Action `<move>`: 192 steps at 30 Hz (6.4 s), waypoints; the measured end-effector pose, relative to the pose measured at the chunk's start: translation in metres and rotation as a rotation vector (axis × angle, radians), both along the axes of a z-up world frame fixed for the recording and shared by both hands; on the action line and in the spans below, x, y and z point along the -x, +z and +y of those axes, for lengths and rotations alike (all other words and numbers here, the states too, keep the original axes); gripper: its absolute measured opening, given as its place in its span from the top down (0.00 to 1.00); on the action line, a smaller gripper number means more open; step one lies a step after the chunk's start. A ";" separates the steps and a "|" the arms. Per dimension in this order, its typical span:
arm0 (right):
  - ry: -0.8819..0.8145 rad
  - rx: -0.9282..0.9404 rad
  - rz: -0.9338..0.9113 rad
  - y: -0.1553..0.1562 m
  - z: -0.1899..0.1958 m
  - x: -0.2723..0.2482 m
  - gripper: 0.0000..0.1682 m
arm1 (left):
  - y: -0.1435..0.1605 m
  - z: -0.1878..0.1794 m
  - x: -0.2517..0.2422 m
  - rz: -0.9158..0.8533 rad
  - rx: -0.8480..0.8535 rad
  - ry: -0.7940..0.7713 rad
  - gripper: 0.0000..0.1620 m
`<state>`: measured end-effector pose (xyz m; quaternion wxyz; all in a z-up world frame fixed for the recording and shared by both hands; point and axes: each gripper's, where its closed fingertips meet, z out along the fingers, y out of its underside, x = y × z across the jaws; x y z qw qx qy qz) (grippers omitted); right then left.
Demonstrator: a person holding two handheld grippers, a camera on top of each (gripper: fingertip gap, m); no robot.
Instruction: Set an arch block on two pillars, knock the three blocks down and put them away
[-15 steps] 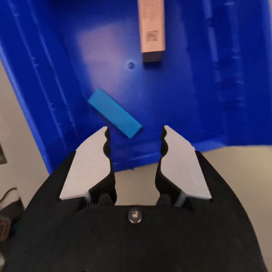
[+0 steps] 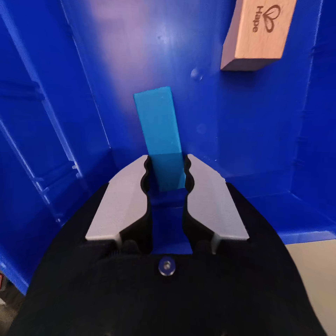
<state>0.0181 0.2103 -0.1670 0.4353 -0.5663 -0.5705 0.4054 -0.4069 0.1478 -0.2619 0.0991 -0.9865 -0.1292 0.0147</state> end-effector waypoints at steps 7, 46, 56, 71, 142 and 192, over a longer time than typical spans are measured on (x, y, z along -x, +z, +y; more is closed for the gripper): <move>-0.035 -0.024 0.024 0.009 0.009 -0.011 0.71 | 0.042 0.016 -0.024 -0.132 -0.389 -0.077 0.79; 0.149 0.006 0.091 0.063 -0.081 -0.032 0.79 | 0.112 -0.080 -0.403 -0.655 -1.021 -1.138 0.89; 0.062 -0.070 -0.074 0.000 -0.004 -0.045 0.79 | 0.089 -0.061 -0.393 -0.607 -0.968 -1.063 1.00; 0.072 -0.072 -0.171 -0.026 -0.002 -0.045 0.79 | 0.082 -0.058 -0.392 -0.581 -0.944 -1.067 0.99; 0.381 -0.388 -0.423 0.103 -0.112 0.014 0.64 | 0.161 -0.059 -0.354 -0.136 -0.860 -1.133 0.79; 0.104 -0.181 -1.214 0.017 -0.004 -0.021 0.82 | 0.128 -0.008 -0.341 -0.429 -1.042 -0.840 0.87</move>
